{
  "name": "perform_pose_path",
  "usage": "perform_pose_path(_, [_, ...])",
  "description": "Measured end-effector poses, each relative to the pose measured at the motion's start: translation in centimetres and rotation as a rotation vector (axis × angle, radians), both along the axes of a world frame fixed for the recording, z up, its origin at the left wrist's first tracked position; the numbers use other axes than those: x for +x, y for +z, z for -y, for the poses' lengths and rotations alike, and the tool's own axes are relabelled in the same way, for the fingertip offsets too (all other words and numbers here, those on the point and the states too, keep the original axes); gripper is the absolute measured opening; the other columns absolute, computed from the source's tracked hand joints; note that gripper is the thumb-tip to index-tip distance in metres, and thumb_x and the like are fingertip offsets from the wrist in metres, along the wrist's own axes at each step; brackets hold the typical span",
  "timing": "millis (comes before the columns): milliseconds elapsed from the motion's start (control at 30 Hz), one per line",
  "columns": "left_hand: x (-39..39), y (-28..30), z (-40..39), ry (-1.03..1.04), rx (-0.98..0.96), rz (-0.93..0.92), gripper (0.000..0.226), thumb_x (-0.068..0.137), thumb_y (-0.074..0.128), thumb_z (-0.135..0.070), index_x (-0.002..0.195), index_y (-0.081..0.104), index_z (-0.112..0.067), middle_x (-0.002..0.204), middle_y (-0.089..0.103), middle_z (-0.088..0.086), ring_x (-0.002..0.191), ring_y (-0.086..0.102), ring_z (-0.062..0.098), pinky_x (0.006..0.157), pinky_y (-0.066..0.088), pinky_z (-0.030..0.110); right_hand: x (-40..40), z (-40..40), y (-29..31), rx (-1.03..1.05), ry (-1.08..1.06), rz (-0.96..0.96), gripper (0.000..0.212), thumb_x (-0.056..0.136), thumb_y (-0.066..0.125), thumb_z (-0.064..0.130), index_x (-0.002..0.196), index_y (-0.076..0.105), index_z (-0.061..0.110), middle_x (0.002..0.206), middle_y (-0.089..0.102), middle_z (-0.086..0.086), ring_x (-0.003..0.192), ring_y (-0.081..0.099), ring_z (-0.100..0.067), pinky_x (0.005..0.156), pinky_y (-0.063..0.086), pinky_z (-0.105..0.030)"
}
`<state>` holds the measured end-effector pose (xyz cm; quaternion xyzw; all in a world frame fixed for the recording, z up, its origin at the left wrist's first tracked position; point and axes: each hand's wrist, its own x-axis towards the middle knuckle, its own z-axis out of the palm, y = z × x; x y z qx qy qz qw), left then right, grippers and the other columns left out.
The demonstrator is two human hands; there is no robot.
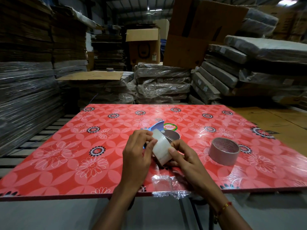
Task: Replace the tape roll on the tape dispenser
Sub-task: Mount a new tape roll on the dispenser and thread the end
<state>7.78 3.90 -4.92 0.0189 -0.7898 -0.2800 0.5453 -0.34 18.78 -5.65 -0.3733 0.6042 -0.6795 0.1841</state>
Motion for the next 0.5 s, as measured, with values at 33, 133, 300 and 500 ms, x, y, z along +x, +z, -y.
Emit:
perform_pose_path(33, [-0.04, -0.01, 0.14, 0.013, -0.028, -0.002, 0.006, 0.091, 0.064, -0.010, 0.085, 0.061, -0.008, 0.098, 0.063, 0.001, 0.094, 0.062, 0.020, 0.080, 0.049, 0.036, -0.05, 0.01, -0.05, 0.002, 0.000, -0.007, 0.010, 0.103, 0.054, 0.024, 0.098, 0.054, 0.016, 0.086, 0.059, -0.015, 0.078, 0.068, -0.035, 0.052, 0.045, -0.026])
perform_pose_path(133, [-0.13, 0.06, 0.55, 0.057, -0.100, 0.016, 0.008, 0.092, 0.062, -0.014, 0.085, 0.060, -0.009, 0.090, 0.061, 0.001, 0.085, 0.058, 0.022, 0.072, 0.046, 0.037, -0.17, -0.05, -0.16, -0.001, -0.003, -0.011, 0.009, 0.103, 0.053, 0.023, 0.097, 0.054, 0.017, 0.086, 0.057, -0.013, 0.078, 0.066, -0.033, 0.049, 0.044, -0.019])
perform_pose_path(300, [-0.27, 0.45, 0.71, -0.019, 0.049, 0.033, 0.014, 0.093, 0.058, -0.018, 0.083, 0.059, -0.009, 0.086, 0.057, -0.002, 0.083, 0.056, 0.019, 0.072, 0.044, 0.035, -0.21, -0.04, -0.22, -0.020, 0.012, -0.007, 0.011, 0.103, 0.053, 0.023, 0.098, 0.052, 0.013, 0.088, 0.055, -0.026, 0.078, 0.061, -0.032, 0.047, 0.042, -0.015])
perform_pose_path(500, [-0.12, 0.17, 0.07, -0.069, 0.114, 0.037, 0.017, 0.094, 0.060, -0.029, 0.093, 0.064, -0.012, 0.096, 0.059, -0.005, 0.096, 0.059, 0.013, 0.082, 0.045, 0.023, 0.15, -0.34, 0.22, -0.042, 0.029, 0.014, 0.011, 0.104, 0.051, 0.016, 0.101, 0.050, 0.005, 0.091, 0.054, -0.031, 0.077, 0.061, -0.030, 0.046, 0.044, -0.010])
